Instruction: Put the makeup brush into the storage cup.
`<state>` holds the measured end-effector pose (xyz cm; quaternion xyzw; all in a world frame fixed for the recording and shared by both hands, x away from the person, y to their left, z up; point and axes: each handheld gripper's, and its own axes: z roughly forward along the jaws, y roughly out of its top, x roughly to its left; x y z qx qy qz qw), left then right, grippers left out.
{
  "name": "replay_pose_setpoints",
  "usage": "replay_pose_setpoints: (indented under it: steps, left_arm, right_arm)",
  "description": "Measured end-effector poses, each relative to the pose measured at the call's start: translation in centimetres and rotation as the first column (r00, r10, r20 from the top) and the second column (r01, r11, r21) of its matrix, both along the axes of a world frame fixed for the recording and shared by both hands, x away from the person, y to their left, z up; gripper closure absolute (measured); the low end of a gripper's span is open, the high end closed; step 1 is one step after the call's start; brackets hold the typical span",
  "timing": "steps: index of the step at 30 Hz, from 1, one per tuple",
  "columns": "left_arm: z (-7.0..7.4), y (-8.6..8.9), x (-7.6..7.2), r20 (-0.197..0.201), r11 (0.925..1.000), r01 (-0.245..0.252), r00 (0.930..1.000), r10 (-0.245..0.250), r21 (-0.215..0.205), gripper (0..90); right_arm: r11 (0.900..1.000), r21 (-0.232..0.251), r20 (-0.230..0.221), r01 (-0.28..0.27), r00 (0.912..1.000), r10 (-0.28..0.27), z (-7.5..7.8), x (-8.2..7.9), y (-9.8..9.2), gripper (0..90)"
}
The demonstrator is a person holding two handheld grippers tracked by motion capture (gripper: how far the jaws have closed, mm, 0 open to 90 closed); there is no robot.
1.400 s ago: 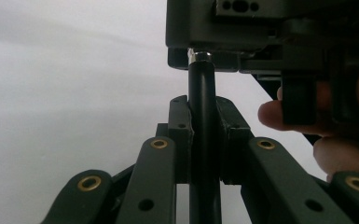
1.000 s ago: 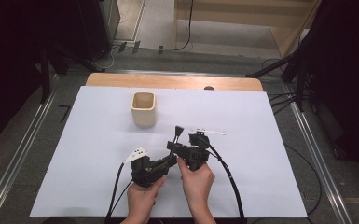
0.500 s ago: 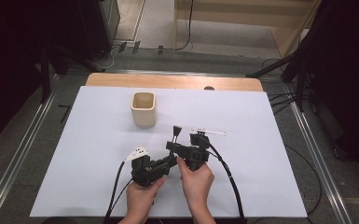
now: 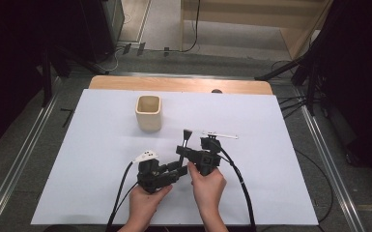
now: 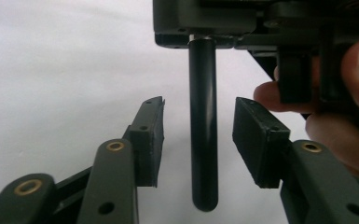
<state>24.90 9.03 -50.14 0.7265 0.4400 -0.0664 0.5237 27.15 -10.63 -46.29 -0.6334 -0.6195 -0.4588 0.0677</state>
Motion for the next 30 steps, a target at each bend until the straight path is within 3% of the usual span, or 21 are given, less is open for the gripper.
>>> replay_pose_setpoints:
  steps: [12, 17, 30]
  left_arm:
    - [0.4, 0.2, 0.9, -0.046, 0.9987, 0.047, 0.9979, -0.046, 0.020, 42.8]
    - [0.6, 0.3, 1.1, -0.042, 0.9981, 0.056, 0.9976, -0.055, 0.026, 40.4]
    - [1.1, 1.0, 2.2, -0.069, 0.9896, 0.117, 0.9913, -0.111, 0.083, 37.7]
  right_arm:
    - [1.000, -0.024, 0.004, 0.004, 1.0000, -0.004, 0.1, 0.1, -0.8, 78.3]
    - [0.999, -0.036, 0.003, 0.000, 1.0000, 0.000, 0.1, 0.2, -1.1, 78.3]
    - [0.997, -0.074, 0.005, -0.030, 0.9995, 0.030, 0.1, 0.4, -1.2, 78.2]
